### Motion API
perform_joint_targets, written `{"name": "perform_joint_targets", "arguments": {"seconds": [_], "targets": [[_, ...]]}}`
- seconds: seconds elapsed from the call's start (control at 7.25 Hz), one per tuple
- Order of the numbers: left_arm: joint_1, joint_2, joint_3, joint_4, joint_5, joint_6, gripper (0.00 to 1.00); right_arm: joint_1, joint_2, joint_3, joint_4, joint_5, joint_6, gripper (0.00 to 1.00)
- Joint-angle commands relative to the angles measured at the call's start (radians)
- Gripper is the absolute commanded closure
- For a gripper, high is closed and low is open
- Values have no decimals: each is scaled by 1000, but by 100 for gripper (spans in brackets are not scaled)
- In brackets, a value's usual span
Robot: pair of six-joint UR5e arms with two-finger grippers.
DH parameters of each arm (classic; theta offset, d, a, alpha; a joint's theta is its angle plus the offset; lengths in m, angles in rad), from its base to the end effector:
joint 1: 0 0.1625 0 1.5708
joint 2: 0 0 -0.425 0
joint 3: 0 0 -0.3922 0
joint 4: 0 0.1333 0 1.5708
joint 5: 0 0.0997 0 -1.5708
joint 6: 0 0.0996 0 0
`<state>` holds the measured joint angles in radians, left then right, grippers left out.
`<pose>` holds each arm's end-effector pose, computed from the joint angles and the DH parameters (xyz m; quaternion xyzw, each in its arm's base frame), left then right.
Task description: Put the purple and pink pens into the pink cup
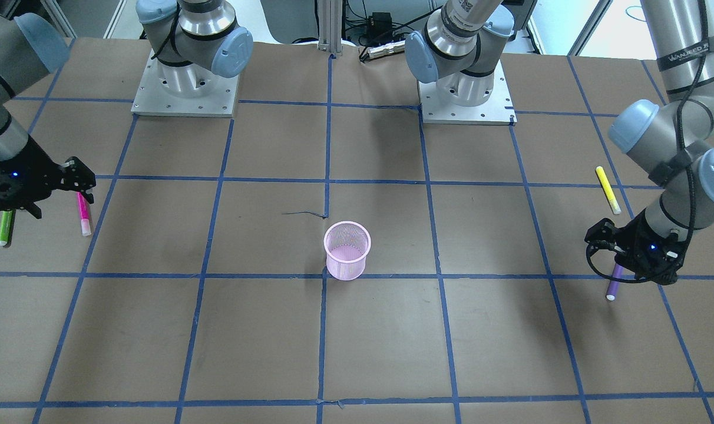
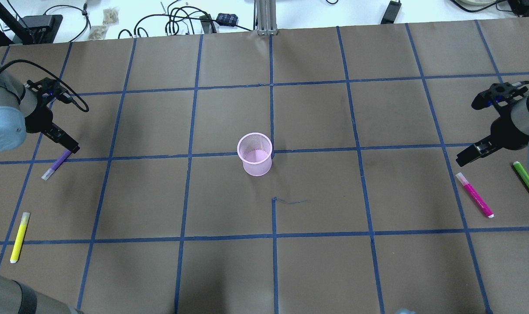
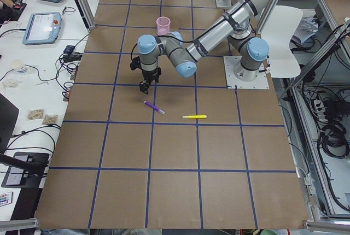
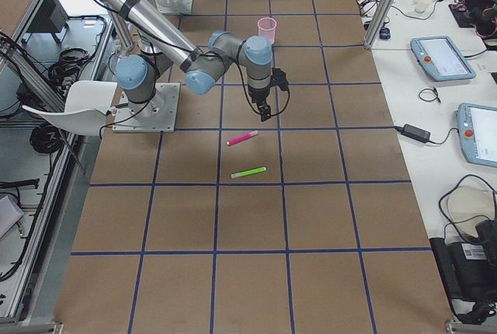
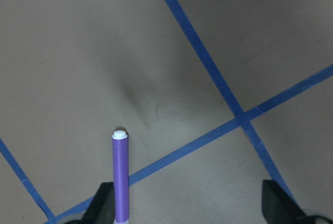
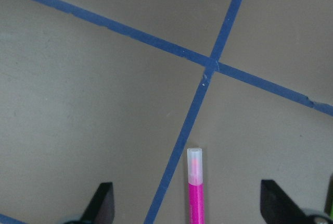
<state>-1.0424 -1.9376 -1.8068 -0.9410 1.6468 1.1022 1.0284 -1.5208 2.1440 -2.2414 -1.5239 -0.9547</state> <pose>0.1827 -0.5624 0.2403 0.2823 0.9585 0.0184 0.0359 -0.1110 -0.4515 0.2634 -0.2051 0.9782 -0.0333 0.0010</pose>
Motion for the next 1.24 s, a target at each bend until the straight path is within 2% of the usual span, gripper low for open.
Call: {"name": "perform_joint_targets", "arguments": {"seconds": [0.0, 0.14, 0.55, 0.83, 1.1], "targets": [[31, -85, 9, 83, 5, 16, 0, -28, 45, 80, -162, -1, -157, 0], [30, -110, 26, 121, 4, 33, 0, -62, 72, 77, -164, 1, -205, 0], [31, -138, 32, 117, 1, 53, 1, -141, 112, 77, -146, -2, -251, 0], [31, -146, 32, 119, 1, 50, 4, -146, 129, 98, -144, -8, -280, 1], [31, -146, 33, 120, 1, 47, 29, -146, 126, 132, -159, -16, -280, 11]]}}
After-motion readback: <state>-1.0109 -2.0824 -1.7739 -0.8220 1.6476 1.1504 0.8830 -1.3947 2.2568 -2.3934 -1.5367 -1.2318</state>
